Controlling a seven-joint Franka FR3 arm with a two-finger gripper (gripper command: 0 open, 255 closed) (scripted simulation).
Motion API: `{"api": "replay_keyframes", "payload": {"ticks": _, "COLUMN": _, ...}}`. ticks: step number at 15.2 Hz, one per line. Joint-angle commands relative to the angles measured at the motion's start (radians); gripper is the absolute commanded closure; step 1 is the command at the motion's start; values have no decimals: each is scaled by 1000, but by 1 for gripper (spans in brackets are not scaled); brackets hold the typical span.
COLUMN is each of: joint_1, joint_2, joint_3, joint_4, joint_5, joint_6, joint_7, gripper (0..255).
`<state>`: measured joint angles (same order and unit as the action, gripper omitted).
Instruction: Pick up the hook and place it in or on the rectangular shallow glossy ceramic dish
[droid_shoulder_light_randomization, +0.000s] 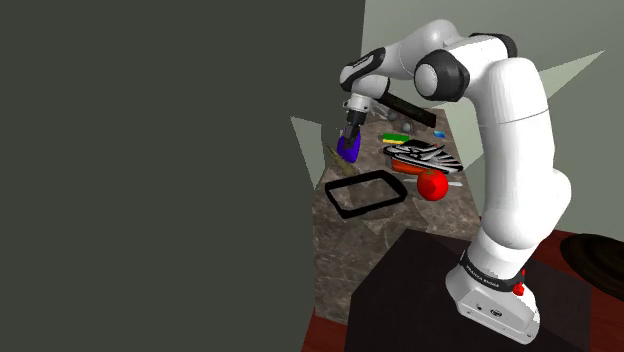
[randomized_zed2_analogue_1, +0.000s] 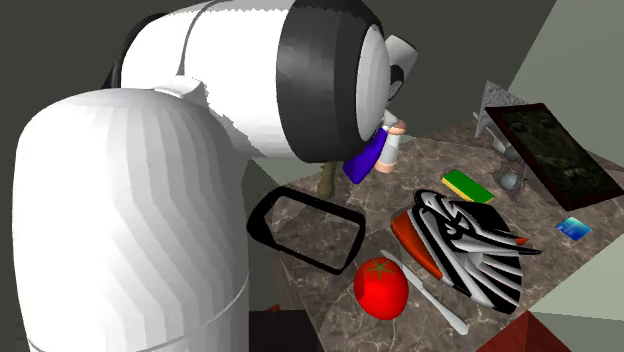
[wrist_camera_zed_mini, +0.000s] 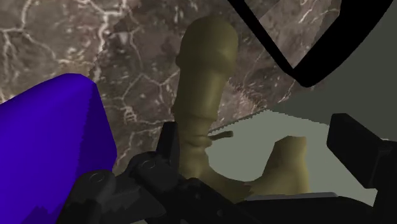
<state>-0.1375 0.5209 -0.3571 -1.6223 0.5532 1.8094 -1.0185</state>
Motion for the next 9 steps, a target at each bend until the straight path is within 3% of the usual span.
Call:
{"api": "replay_keyframes", "payload": {"ticks": 1, "joint_1": -37, "joint_2": 101, "joint_3": 20, "joint_4": 122, "joint_5": 37, "joint_6": -36, "joint_7": -16, "gripper": 0}}
{"api": "replay_keyframes", "payload": {"ticks": 3, "joint_1": -71, "joint_2": 187, "joint_3": 39, "joint_4": 234, "joint_5": 61, "joint_6": -69, "joint_7": -22, "gripper": 0}}
{"api": "replay_keyframes", "payload": {"ticks": 9, "joint_1": -50, "joint_2": 196, "joint_3": 50, "joint_4": 175, "joint_5": 75, "joint_6": -1, "joint_7": -35, "gripper": 0}}
